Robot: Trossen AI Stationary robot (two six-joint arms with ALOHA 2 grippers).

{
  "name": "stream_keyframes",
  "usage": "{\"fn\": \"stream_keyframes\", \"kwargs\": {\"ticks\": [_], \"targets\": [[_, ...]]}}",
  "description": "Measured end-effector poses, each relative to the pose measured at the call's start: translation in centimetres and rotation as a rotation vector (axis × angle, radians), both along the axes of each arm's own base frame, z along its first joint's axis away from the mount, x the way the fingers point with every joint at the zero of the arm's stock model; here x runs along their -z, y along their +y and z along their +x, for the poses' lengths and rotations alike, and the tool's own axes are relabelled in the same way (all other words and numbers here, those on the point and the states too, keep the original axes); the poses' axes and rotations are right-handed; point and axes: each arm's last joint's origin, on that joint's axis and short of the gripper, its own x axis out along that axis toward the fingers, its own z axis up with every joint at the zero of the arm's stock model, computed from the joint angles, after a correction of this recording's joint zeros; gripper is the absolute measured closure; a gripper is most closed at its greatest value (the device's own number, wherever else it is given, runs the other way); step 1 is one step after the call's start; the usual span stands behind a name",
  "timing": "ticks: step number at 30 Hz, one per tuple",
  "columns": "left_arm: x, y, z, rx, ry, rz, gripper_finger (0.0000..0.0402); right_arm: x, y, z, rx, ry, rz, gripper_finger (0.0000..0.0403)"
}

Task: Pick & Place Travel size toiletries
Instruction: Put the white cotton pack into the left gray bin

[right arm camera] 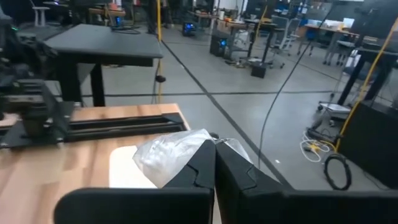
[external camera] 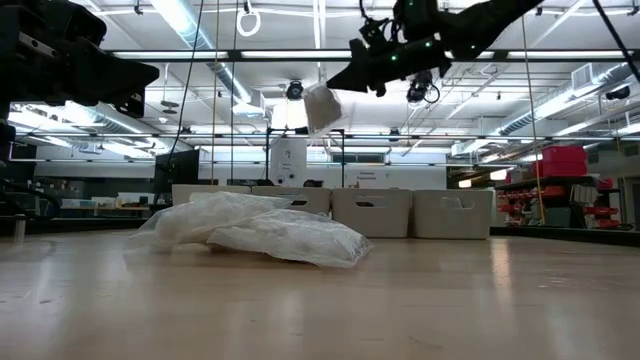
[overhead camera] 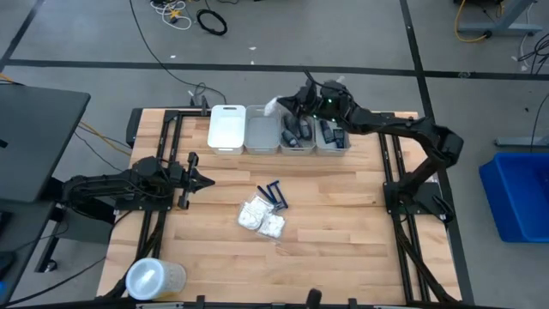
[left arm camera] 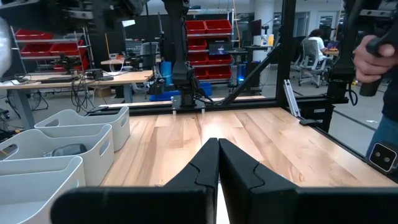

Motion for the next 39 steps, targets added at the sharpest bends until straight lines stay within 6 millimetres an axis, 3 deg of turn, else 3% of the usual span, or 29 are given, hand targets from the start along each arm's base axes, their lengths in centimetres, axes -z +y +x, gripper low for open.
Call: {"fn": "stream_keyframes", "kwargs": {"ticks": [16, 39], "targets": [[0.0, 0.0, 0.0, 0.0, 0.0, 0.0, 0.0386, 3.6, -4.3, 4.7, 0.028, 0.064, 0.031, 0.0399], [0.0, 0.0, 0.0, 0.0, 0.0, 0.0, 0.0386, 8.4, -5.5, 6.6, 0.029, 0.154, 0.083, 0.0399]]}}
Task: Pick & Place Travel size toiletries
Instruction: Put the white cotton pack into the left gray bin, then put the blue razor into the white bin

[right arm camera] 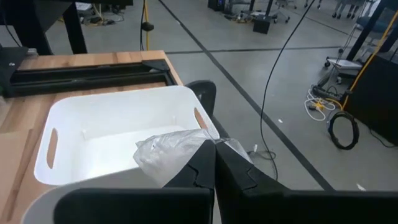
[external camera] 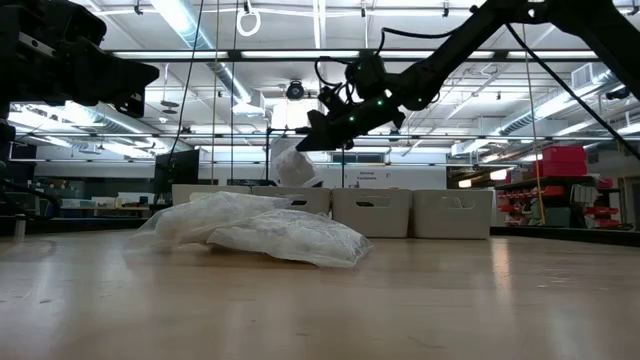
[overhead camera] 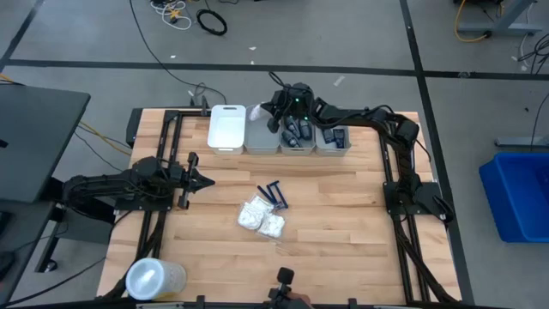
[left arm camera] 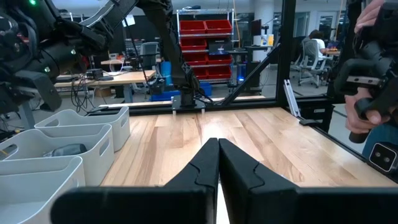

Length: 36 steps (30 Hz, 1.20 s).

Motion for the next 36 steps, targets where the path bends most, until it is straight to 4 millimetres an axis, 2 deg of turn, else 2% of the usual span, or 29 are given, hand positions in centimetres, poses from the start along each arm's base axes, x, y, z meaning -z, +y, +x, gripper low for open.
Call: {"fn": "stream_keyframes", "kwargs": {"ticks": [19, 23, 32, 36], "targets": [[0.01, 0.0, 0.0, 0.0, 0.0, 0.0, 0.0386, -0.54, 0.03, 0.38, -0.019, -0.072, -0.029, 0.039], [-0.01, 0.0, 0.0, 0.0, 0.0, 0.0, 0.0386, -0.49, 0.09, 0.39, -0.032, -0.07, -0.021, 0.0357], [0.01, 0.0, 0.0, 0.0, 0.0, 0.0, 0.0385, -0.15, 0.3, 0.34, -0.058, -0.042, 0.011, 0.0247], [0.0, 0.0, 0.0, 0.0, 0.0, 0.0, 0.0386, -0.11, 0.29, 0.33, -0.057, -0.04, 0.013, 0.0218]]}}
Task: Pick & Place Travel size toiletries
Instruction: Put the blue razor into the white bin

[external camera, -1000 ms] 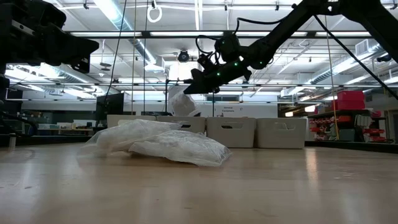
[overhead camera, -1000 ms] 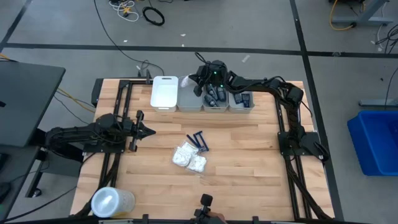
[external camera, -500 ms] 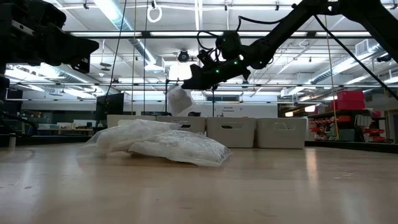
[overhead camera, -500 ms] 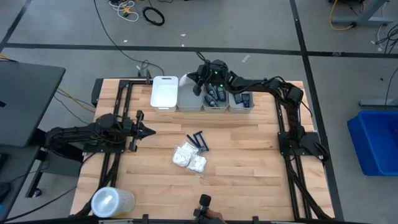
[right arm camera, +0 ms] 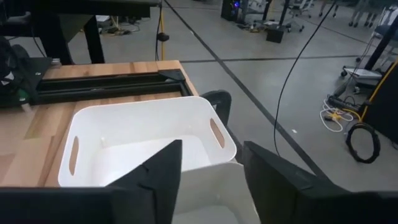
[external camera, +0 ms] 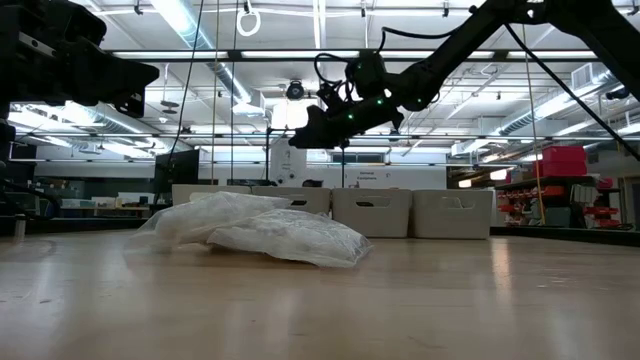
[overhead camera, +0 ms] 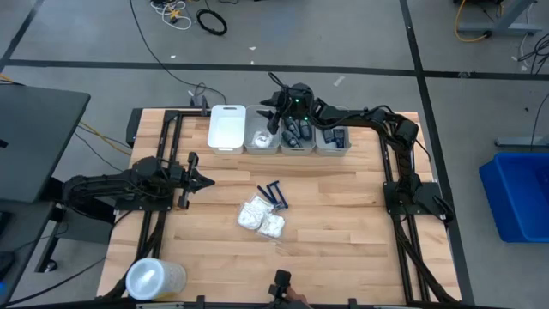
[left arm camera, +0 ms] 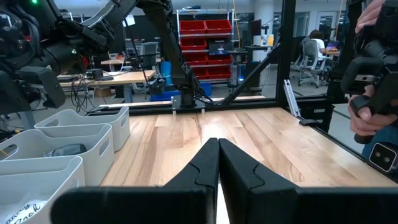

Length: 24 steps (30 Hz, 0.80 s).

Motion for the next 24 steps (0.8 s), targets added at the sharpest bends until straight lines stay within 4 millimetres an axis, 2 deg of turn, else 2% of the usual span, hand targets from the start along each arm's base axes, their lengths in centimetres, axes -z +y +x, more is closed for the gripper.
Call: {"fn": "stream_keyframes", "kwargs": {"ticks": [11, 24], "targets": [[0.0, 0.0, 0.0, 0.0, 0.0, 0.0, 0.0385, 0.0, 0.3, 0.1, -0.006, 0.003, 0.002, 0.018], [0.0, 0.0, 0.0, 0.0, 0.0, 0.0, 0.0386, -3.3, 3.8, 1.2, -0.086, -0.059, -0.032, 0.0166]]}}
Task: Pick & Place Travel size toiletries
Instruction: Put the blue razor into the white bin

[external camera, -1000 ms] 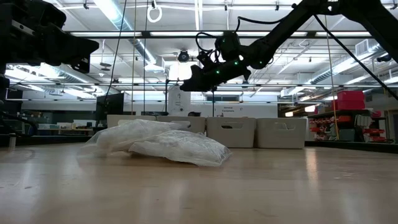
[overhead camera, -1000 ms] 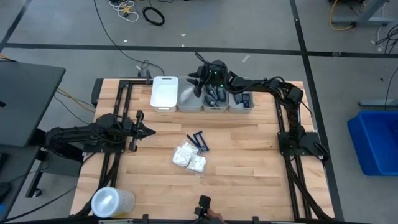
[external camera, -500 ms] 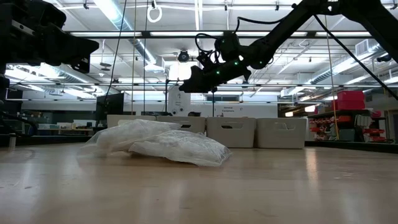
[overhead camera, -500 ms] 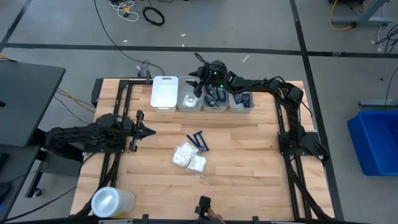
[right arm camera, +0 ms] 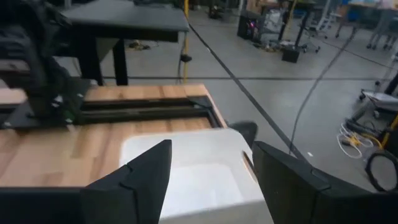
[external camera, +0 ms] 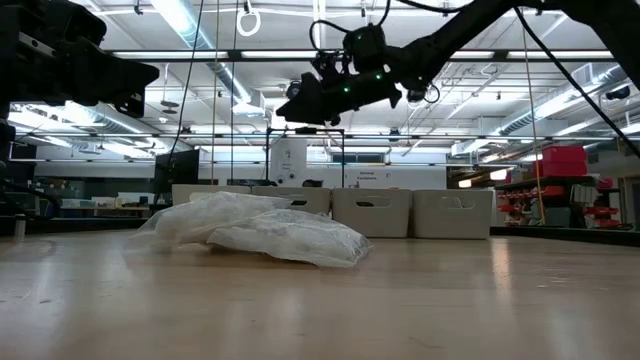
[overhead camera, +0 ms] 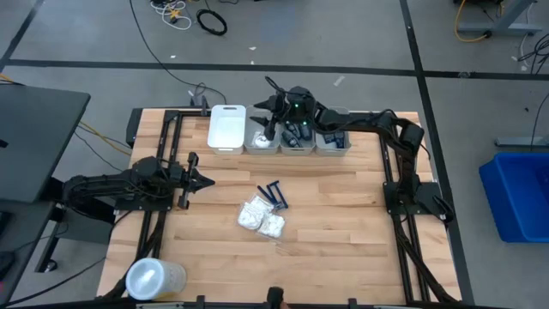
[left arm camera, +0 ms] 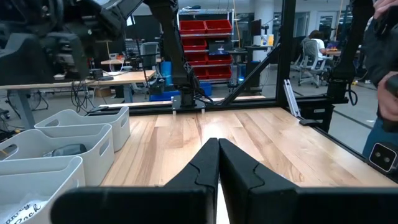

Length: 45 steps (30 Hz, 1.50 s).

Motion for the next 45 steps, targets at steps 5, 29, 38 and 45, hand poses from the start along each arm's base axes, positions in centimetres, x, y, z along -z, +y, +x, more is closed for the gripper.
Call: {"fn": "stream_keyframes", "kwargs": {"ticks": [5, 29, 38, 45], "targets": [[0.0, 0.0, 0.0, 0.0, 0.0, 0.0, 0.0386, -0.3, 1.6, 0.5, -0.037, 0.014, 0.007, 0.016], [0.0, 0.0, 0.0, 0.0, 0.0, 0.0, 0.0386, -3.6, 9.2, -0.3, -0.191, 0.06, 0.016, 0.0238], [0.0, 0.0, 0.0, 0.0, 0.0, 0.0, 0.0385, -2.1, 12.4, -2.7, -0.248, 0.108, 0.058, 0.028], [0.0, 0.0, 0.0, 0.0, -0.001, 0.0, 0.0386, 0.8, 14.4, -5.7, -0.223, 0.178, 0.078, 0.0282]]}}
